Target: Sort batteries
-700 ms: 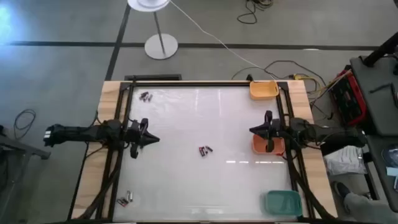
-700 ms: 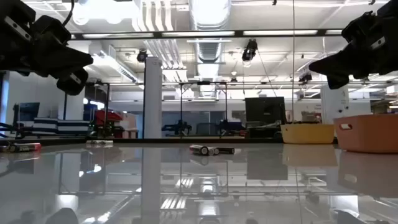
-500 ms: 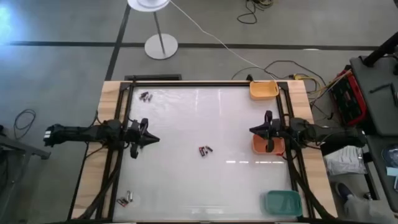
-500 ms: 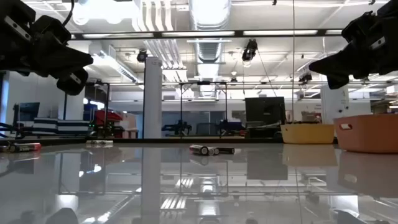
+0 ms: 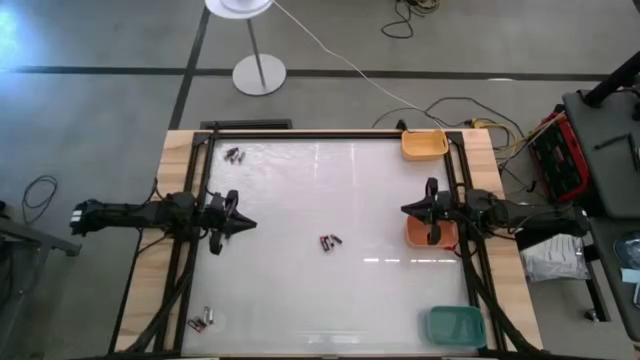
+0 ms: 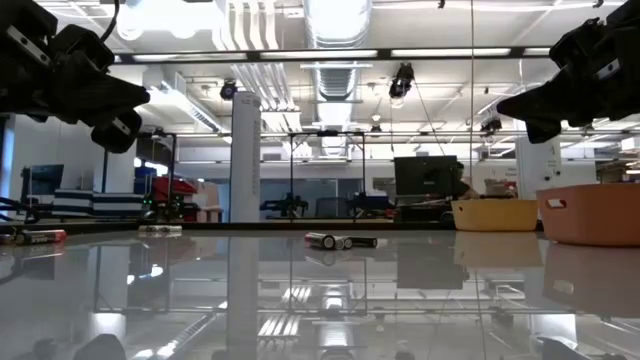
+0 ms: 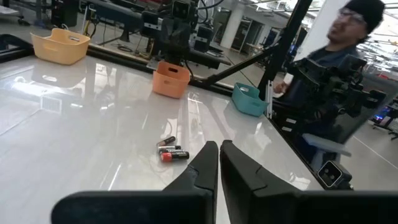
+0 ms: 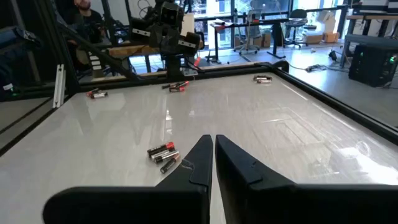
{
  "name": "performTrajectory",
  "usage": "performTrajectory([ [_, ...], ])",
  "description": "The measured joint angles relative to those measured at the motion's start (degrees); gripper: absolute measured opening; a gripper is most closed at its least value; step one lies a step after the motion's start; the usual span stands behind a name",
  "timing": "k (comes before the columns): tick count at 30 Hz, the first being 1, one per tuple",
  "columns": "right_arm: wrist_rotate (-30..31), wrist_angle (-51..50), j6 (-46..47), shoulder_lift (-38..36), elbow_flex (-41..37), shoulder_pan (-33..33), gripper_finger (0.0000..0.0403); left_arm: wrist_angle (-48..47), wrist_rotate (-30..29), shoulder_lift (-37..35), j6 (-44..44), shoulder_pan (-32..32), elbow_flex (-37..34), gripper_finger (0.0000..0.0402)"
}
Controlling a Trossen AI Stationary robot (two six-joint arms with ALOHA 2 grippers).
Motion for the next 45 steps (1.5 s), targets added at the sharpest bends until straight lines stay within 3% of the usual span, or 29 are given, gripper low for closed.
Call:
performTrajectory([
  [40, 0.0, 0.0, 0.0, 0.0, 0.0, 0.0, 0.0013, 0.0, 0.0, 0.0, 0.0, 0.0, 0.0, 0.0],
  [43, 0.0, 0.0, 0.0, 0.0, 0.0, 0.0, 0.0013, 3.2, -3.7, 0.1, 5.1, 0.0, 0.0, 0.0],
  [45, 0.0, 0.0, 0.0, 0.0, 0.0, 0.0, 0.0013, 11.9, -7.6, 0.7, 5.4, 0.0, 0.0, 0.0],
])
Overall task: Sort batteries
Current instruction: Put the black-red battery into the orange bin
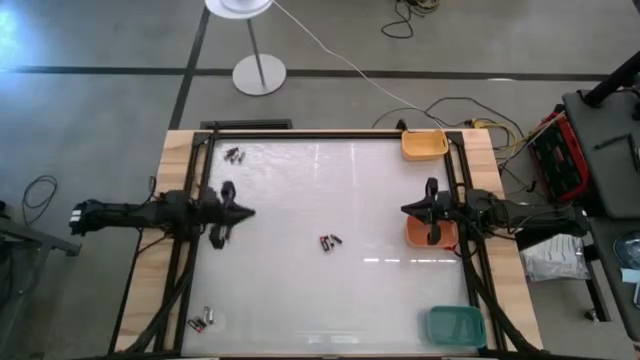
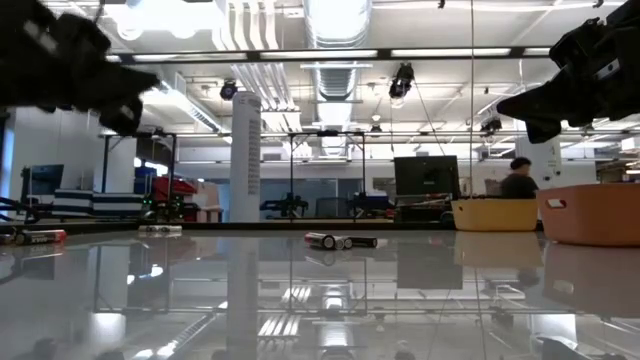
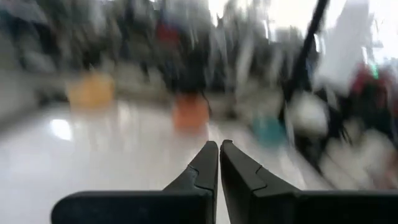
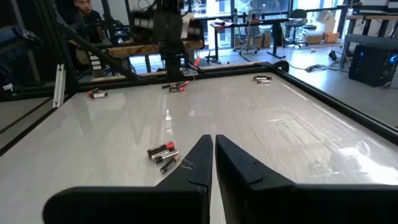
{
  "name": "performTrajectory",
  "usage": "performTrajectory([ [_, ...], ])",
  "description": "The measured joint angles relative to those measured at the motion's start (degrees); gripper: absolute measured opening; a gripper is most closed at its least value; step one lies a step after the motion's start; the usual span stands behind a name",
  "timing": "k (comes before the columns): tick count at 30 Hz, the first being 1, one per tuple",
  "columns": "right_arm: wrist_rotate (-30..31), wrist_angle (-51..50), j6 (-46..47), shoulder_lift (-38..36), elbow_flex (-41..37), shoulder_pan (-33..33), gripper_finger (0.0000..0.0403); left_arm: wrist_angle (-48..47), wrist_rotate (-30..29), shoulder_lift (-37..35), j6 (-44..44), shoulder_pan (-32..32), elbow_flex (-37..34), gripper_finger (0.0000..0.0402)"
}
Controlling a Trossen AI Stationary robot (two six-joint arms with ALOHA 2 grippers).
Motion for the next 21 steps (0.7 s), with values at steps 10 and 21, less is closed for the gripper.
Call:
performTrajectory([
  [10, 0.0, -0.2, 0.0, 0.0, 0.0, 0.0, 0.0013, 33.1, -2.6, 2.0, -2.4, 0.0, 0.0, 0.0],
  [21, 0.0, -0.4, 0.0, 0.0, 0.0, 0.0, 0.0013, 18.5, -14.3, 8.2, 5.9, 0.1, 0.0, 0.0],
])
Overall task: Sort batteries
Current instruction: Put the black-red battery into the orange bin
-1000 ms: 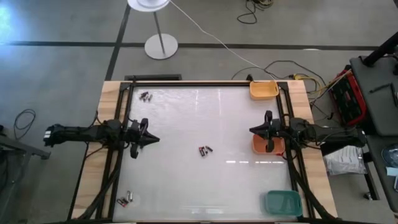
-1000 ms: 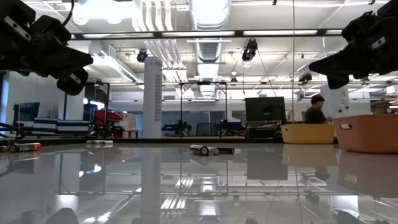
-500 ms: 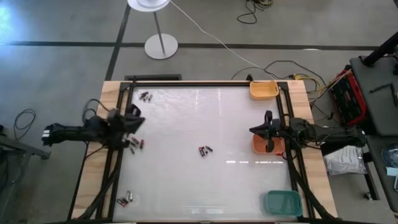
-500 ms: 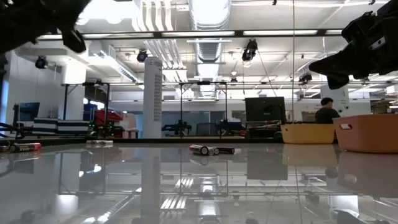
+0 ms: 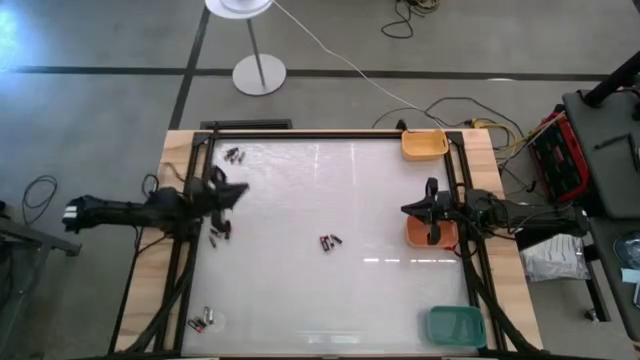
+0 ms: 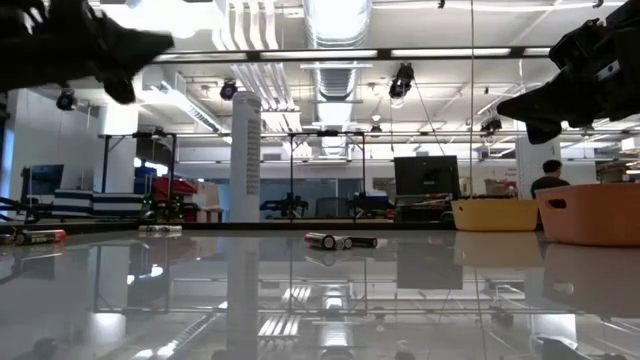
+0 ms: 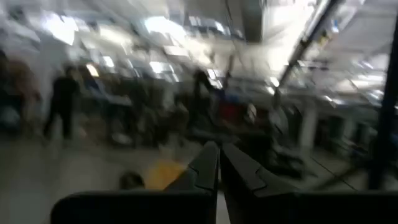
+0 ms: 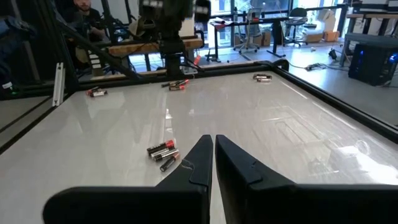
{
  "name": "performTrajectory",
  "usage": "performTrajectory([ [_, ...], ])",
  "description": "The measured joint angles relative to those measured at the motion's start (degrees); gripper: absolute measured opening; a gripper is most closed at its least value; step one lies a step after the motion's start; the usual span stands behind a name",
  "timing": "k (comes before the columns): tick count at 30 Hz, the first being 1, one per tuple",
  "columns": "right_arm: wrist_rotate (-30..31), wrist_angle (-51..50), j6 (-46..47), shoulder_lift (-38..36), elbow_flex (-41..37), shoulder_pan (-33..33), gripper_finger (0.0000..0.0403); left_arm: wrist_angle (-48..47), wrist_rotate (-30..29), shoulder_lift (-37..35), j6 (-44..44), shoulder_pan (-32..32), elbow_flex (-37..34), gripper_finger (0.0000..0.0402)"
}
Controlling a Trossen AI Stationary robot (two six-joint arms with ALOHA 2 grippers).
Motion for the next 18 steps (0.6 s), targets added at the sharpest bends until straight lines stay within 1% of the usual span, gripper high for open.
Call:
performTrajectory([
  [3, 0.0, 0.0, 0.0, 0.0, 0.0, 0.0, 0.0013, -0.7, 9.1, 6.3, -8.6, 0.0, 0.0, 0.0],
  [4, 0.0, 0.0, 0.0, 0.0, 0.0, 0.0, 0.0013, -0.8, 10.8, 8.5, -11.6, -0.1, 0.0, 0.0],
  [5, 0.0, 0.0, 0.0, 0.0, 0.0, 0.0, 0.0013, -1.3, 11.3, 10.8, -15.0, -0.1, 0.0, 0.0],
  [6, 0.0, 0.0, 0.0, 0.0, 0.0, 0.0, 0.0013, -1.6, 10.0, 13.0, -18.4, -0.1, 0.0, 0.0],
  [9, 0.0, 0.0, 0.0, 0.0, 0.0, 0.0, 0.0013, -3.4, 0.5, 19.1, -28.7, -0.1, 0.0, 0.0],
  [10, 0.0, 0.0, 0.0, 0.0, 0.0, 0.0, 0.0013, -3.9, -1.8, 20.9, -32.9, -0.1, 0.0, 0.0],
  [11, 0.0, 0.0, 0.0, 0.0, 0.0, 0.0, 0.0013, -4.0, -2.3, 22.8, -36.9, 0.0, 0.0, 0.0],
  [12, 0.0, 0.0, 0.0, 0.0, 0.0, 0.0, 0.0013, -3.5, -1.4, 24.6, -39.9, -0.4, 0.0, 0.0],
  [14, 0.0, 0.0, 0.0, 0.0, 0.0, 0.0, 0.0013, -3.1, 2.9, 27.8, -41.8, -2.7, 1.0, 0.0],
  [15, 0.0, 0.0, 0.0, 0.0, 0.0, 0.0, 0.0013, -3.0, 3.7, 29.4, -42.0, -4.8, 2.5, 0.0],
  [16, 0.0, 0.0, 0.0, 0.0, 0.0, 0.0, 0.0013, -2.7, 3.3, 30.8, -42.0, -7.3, 4.3, 0.0],
  [18, 0.0, 0.0, 0.0, 0.0, 0.0, 0.0, 0.0013, -4.3, -1.3, 33.6, -44.3, -13.2, 8.4, 0.0],
])
